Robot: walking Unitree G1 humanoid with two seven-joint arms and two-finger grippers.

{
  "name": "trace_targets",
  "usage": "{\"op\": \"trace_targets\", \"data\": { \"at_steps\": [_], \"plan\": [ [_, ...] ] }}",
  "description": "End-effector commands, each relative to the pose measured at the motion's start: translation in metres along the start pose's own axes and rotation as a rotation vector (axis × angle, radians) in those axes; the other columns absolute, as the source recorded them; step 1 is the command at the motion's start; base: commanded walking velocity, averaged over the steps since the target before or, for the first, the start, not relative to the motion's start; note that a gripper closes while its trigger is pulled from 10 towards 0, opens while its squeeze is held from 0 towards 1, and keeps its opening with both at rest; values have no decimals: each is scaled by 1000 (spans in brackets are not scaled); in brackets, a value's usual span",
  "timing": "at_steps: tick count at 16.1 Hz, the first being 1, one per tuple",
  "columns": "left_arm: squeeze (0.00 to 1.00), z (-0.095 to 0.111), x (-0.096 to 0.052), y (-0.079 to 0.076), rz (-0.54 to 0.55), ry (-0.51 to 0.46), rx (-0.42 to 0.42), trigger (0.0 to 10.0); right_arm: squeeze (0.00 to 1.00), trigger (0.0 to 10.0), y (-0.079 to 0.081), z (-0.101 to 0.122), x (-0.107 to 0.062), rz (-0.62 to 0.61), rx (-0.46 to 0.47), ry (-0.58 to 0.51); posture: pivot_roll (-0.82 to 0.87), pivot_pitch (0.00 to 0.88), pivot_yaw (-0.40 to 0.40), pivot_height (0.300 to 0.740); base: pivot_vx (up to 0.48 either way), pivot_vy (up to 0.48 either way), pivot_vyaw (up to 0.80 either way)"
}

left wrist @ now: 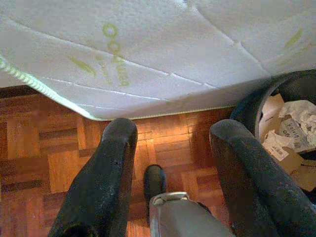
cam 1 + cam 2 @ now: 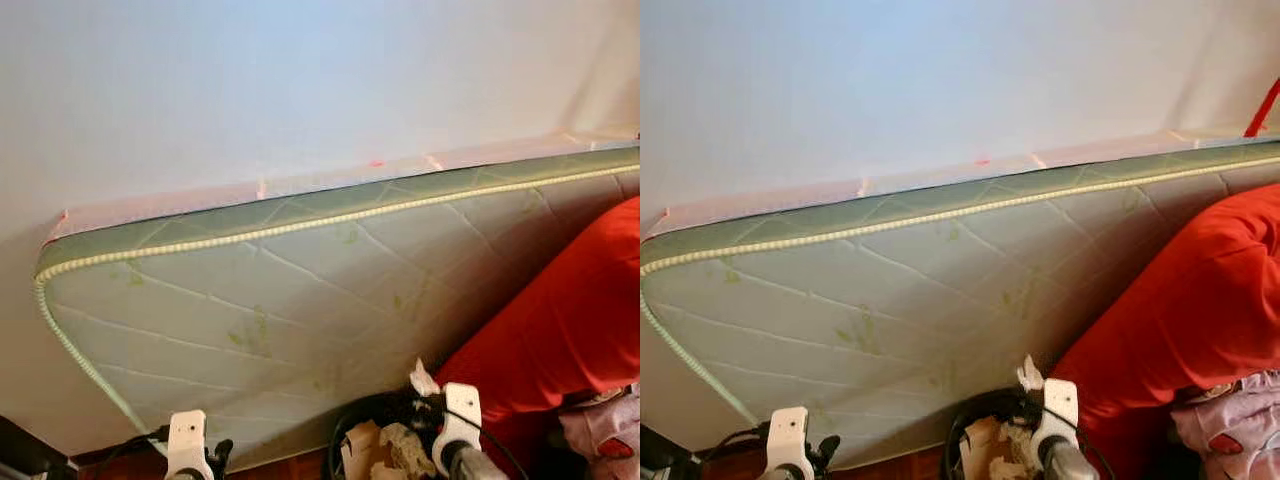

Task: Clean up the room

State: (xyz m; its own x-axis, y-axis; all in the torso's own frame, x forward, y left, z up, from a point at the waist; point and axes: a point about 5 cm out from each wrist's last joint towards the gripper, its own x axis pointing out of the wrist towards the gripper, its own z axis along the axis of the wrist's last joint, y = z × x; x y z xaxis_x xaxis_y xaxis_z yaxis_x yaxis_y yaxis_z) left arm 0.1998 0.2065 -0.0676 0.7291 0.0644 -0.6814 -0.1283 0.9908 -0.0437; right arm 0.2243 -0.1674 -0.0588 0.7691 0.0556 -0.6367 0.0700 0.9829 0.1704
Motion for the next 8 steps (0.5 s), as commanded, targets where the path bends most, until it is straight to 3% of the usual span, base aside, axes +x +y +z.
{"op": "trace_targets", "data": {
  "at_steps": [1, 4, 6, 8],
  "plan": [
    [0, 0, 0, 0, -10, -13, -2, 10000, 0, 10000, -4, 7, 1, -22, -12, -25, 117, 34, -30, 740, 0, 0, 0],
    [0, 3, -1, -1, -15, -57, -4, 10000, 0, 10000, -10, 22, 4, -85, 11, -76, 126, 52, -29, 740, 0, 0, 0],
    [0, 4, -1, 0, -15, -54, 10, 10000, 0, 10000, -9, 22, 4, -65, -2, -59, 130, 62, -28, 740, 0, 0, 0],
    [0, 3, -1, 0, -14, -48, 21, 10000, 0, 10000, -10, 20, 4, -83, 45, -58, 135, 70, -27, 740, 0, 0, 0]
  ]
}}
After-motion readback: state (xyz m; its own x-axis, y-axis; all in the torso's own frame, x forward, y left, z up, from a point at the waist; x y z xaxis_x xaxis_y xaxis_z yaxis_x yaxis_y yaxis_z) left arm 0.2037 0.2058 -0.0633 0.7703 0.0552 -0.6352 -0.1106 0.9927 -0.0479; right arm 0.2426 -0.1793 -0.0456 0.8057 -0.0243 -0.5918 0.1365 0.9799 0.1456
